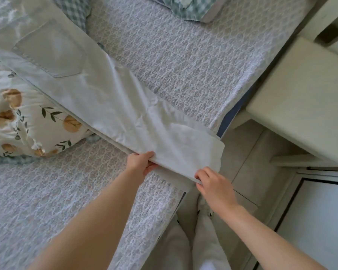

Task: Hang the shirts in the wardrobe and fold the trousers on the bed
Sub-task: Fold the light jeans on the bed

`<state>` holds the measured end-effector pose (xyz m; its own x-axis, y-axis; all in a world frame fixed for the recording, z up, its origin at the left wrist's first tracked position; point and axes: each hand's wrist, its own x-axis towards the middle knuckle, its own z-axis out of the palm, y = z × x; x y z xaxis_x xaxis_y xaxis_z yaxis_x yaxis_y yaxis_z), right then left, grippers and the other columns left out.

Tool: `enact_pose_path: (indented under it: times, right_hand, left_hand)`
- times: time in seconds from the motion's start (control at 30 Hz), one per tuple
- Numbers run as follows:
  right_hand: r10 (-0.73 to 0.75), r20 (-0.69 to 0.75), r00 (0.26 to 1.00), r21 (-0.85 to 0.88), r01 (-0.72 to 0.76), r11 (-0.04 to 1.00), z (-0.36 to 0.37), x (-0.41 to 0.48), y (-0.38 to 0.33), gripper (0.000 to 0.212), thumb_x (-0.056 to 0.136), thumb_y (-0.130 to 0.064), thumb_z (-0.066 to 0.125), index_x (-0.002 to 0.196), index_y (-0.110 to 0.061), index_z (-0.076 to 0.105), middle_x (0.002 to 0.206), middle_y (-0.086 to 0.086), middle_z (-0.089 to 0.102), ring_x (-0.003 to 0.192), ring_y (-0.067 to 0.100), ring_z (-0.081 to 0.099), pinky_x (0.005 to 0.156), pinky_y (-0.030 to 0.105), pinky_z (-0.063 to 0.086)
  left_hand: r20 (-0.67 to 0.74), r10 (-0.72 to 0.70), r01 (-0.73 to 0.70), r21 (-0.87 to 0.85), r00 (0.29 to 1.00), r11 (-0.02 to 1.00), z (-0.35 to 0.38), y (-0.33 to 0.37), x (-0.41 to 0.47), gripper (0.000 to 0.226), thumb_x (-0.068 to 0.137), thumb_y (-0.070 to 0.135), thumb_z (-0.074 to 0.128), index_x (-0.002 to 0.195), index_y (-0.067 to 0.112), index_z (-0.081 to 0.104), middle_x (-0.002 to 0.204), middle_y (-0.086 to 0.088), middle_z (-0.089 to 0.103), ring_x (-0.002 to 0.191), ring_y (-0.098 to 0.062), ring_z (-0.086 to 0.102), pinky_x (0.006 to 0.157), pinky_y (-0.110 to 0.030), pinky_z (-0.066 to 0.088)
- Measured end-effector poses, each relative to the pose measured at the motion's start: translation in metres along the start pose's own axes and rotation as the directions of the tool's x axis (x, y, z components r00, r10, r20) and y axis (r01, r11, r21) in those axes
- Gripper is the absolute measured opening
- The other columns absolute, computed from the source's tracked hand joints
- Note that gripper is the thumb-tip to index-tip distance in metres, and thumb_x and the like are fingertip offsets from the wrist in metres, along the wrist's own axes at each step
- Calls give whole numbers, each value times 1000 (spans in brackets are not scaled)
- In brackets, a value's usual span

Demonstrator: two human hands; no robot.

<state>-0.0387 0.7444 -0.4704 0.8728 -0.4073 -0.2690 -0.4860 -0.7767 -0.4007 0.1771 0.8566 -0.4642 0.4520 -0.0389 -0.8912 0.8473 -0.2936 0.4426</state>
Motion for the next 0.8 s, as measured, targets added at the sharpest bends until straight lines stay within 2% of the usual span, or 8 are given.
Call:
enact_pose_path:
  times: [0.07, 0.13, 0.2, 0.3, 0.43, 0.57, 0.67, 0.8]
  right_hand:
    - [42, 52, 998, -14, -41, 999, 11, -11, -5, 19, 81, -20, 74, 84, -20, 55, 80, -6, 55, 62, 18, 57, 42, 30, 40]
    - [106, 186, 977, -44, -100, 994, 17, -18, -9, 5, 93, -20, 59, 94, -19, 54, 91, -3, 58, 73, 26, 61, 52, 33, 43]
    - [163, 300, 940, -29, -161, 986, 16, -18, -8, 10, 99, -23, 45, 100, -19, 55, 100, -1, 61, 84, 27, 61, 64, 36, 48]
    - [233, 205, 951, 103, -258, 961, 0, 3, 1, 17, 100, -26, 45, 99, -18, 59, 97, -3, 62, 82, 19, 60, 68, 36, 52]
    - [294, 0, 956, 216, -287, 933, -31, 63, 20, 16, 98, -19, 48, 102, -12, 62, 101, 0, 58, 90, 23, 56, 77, 36, 49]
    - [296, 41, 954, 249, -297, 922, -51, 124, 27, 25, 99, -19, 49, 118, -8, 60, 116, 10, 58, 102, 26, 57, 90, 36, 46]
    - [291, 141, 946, 170, -313, 935, -49, 150, 28, 24, 96, -25, 53, 110, -11, 66, 112, 9, 63, 103, 27, 59, 88, 39, 50]
    - [303, 205, 931, 88, -326, 941, -48, 154, 32, 27, 90, -29, 60, 77, -5, 61, 78, 11, 60, 80, 29, 59, 68, 37, 49]
  left_hand:
    - [3, 9, -9, 19, 1000, 1000, -10, -10, 0, 15, 92, -1, 61, 104, 1, 53, 98, -11, 63, 82, -25, 65, 53, -27, 59]
    - [27, 23, -24, 22, 999, 999, -20, -17, 1, 18, 92, -3, 60, 108, 1, 53, 102, -12, 64, 86, -25, 66, 59, -28, 60]
    - [52, 34, -36, 30, 998, 999, -26, -22, 2, 20, 92, -4, 59, 111, 1, 54, 106, -13, 66, 89, -26, 67, 65, -30, 61]
    - [76, 29, -30, 19, 997, 999, -29, -27, 3, 19, 92, -5, 59, 109, 2, 57, 102, -12, 68, 89, -25, 69, 68, -30, 62]
    - [123, 12, -15, 27, 992, 1000, -26, -34, 6, 16, 90, -6, 61, 101, 6, 60, 100, -12, 70, 90, -26, 71, 75, -34, 61]
    - [123, 12, -15, 30, 992, 999, -24, -43, 9, 15, 89, -6, 62, 102, 0, 61, 101, -14, 70, 89, -27, 71, 72, -32, 62]
    - [112, 20, -22, 19, 993, 1000, -24, -46, 12, 15, 89, -5, 63, 103, 1, 61, 101, -14, 71, 90, -27, 72, 72, -32, 62]
    - [114, 34, -33, -4, 993, 999, -24, -49, 15, 18, 90, -5, 62, 107, 0, 61, 102, -13, 71, 88, -25, 72, 67, -28, 61]
